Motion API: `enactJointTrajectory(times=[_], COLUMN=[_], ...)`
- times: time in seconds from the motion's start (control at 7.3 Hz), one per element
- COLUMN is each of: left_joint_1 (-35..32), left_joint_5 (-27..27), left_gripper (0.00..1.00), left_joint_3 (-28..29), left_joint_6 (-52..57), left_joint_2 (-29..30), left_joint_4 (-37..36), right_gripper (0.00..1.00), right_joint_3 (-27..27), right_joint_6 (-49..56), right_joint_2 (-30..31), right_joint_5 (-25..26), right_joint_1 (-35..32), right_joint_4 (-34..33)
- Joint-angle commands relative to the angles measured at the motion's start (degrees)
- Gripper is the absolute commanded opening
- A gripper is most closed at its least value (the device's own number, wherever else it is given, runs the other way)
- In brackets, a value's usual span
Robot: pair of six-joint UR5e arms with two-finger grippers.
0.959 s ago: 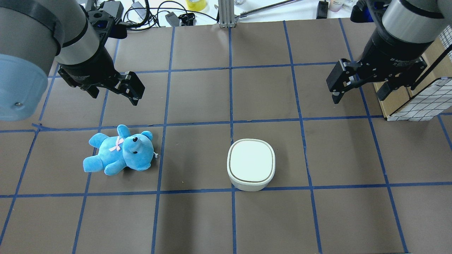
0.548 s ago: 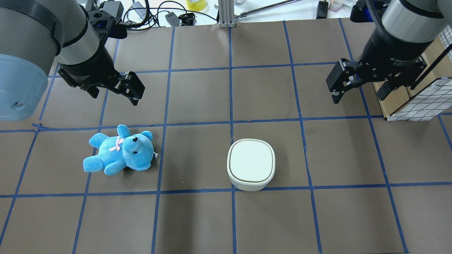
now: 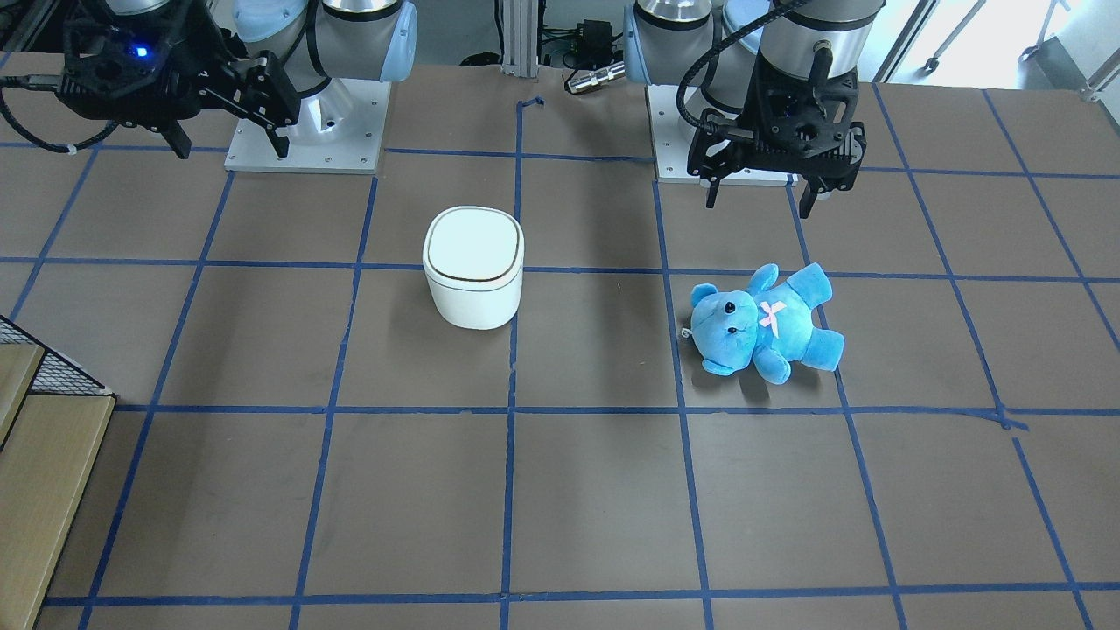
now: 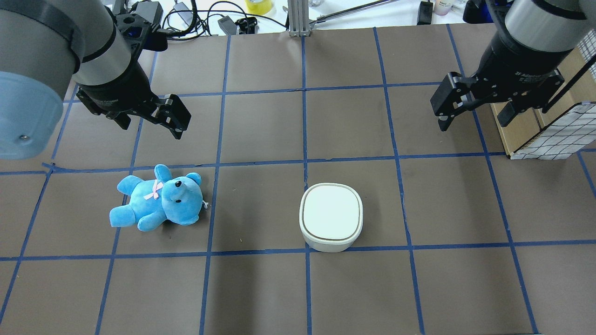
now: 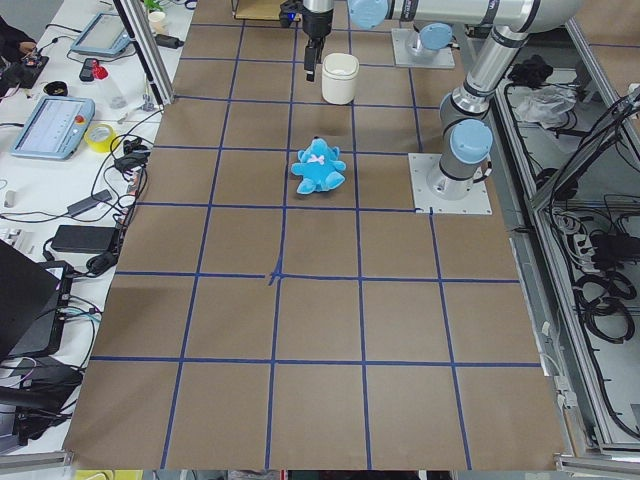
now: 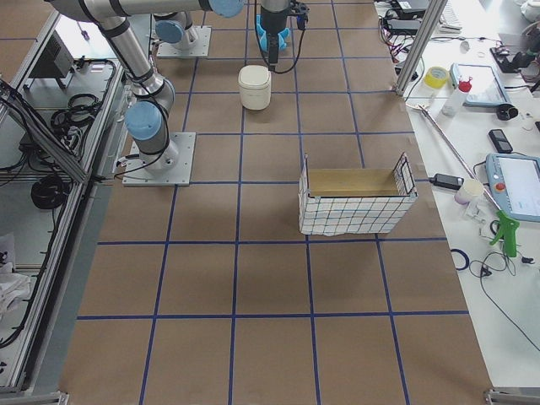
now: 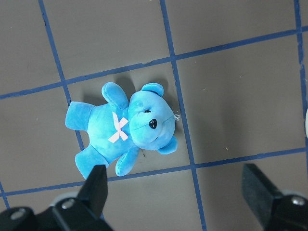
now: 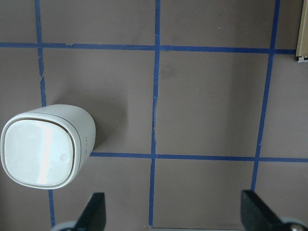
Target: Open trash can with right arm
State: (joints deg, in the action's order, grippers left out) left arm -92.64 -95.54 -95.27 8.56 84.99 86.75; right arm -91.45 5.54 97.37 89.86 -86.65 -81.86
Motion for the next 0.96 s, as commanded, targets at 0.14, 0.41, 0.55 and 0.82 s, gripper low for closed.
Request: enactJointTrajectory(times=[0.14,0.41,0.55,0.82], left_joint_1=[0.00,0.00,0.00,0.00], left_joint_5=[0.00,0.00,0.00,0.00], left_gripper=[1.00,1.00,1.00,1.00], left_joint_3=[0.00,0.00,0.00,0.00], left_joint_6=[-0.04,-0.04,-0.04,-0.04], left_joint_2=[0.00,0.00,0.00,0.00], left_joint_4=[0.00,0.00,0.00,0.00], right_gripper=[1.00,1.00,1.00,1.00], right_joint_3=[0.04,-0.04,-0.48,-0.75], right_joint_6=[0.00,0.00,0.00,0.00], right_joint_2=[-0.16,-0.51,-0.52,-0.52], right_joint_5=[-0.65,-0.38,-0.38,-0.38], right_joint_1=[-0.10,0.08,0.08,-0.10], right_joint_4=[-0.58,-0.76,-0.58,-0.23])
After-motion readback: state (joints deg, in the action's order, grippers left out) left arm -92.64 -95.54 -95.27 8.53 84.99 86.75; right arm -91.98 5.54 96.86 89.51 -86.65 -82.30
